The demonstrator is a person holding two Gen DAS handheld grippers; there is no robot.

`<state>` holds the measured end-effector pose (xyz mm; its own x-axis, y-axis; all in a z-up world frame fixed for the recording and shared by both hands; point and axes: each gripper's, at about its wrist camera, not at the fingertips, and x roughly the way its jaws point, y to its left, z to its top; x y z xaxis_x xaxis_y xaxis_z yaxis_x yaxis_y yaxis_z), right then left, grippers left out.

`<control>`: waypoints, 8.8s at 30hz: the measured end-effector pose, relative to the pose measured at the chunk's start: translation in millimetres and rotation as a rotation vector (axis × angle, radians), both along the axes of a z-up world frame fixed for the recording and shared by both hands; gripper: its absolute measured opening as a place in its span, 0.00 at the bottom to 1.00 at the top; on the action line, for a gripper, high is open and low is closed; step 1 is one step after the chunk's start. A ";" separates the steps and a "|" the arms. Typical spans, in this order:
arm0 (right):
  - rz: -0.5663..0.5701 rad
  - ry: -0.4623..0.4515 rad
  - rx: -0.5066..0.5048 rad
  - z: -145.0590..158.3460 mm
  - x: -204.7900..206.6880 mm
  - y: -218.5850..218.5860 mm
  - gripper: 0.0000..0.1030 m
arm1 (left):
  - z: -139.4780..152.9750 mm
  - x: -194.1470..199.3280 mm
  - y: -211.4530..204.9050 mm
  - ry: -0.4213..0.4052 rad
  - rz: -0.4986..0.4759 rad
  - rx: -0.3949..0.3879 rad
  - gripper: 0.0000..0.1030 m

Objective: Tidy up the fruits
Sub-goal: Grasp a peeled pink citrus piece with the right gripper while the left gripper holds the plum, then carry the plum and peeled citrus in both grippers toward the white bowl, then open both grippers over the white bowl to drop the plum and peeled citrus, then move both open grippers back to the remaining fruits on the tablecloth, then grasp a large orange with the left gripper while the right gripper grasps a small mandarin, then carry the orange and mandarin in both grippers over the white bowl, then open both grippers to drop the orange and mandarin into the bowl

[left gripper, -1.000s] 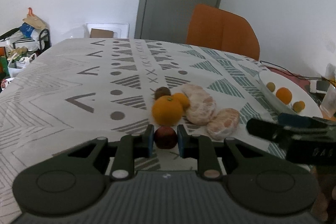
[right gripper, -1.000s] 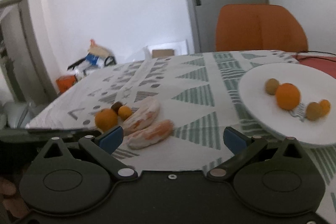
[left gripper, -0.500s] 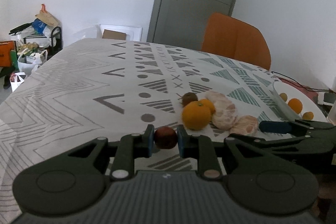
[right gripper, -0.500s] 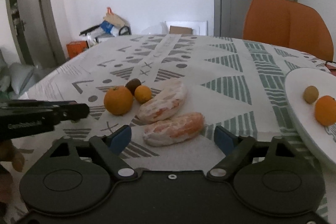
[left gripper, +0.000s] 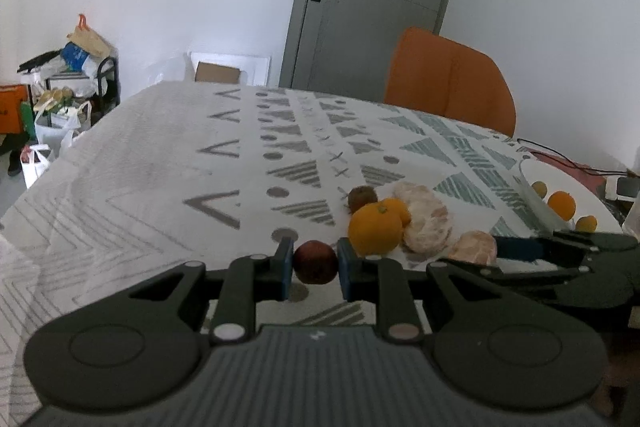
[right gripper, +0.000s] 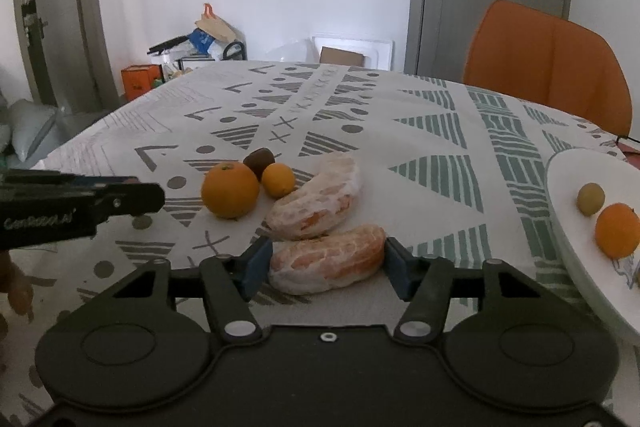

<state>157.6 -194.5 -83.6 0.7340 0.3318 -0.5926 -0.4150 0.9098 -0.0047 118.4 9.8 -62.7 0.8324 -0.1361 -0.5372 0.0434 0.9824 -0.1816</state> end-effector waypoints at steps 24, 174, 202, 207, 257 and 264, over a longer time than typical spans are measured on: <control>-0.212 -0.175 0.116 35.0 -37.7 -79.8 0.56 | 22.8 9.6 -66.3 -0.036 -0.172 0.068 0.21; -0.027 -0.027 0.023 13.9 37.9 42.2 0.47 | 7.2 43.5 30.0 -0.038 0.135 -0.109 0.34; -0.107 -0.100 0.097 44.8 4.0 -9.1 0.19 | 15.5 39.5 -1.2 -0.054 0.091 -0.032 0.34; -0.159 -0.123 0.133 47.1 -0.9 -34.4 0.19 | 24.3 35.1 -19.7 -0.072 0.055 -0.007 0.34; -0.482 -0.177 0.276 27.2 -13.4 -197.5 0.19 | 49.2 57.2 -184.7 -0.130 -0.269 0.071 0.34; -0.531 -0.159 0.263 20.5 -15.6 -209.3 0.26 | 43.8 64.3 -201.9 -0.117 -0.306 0.074 0.34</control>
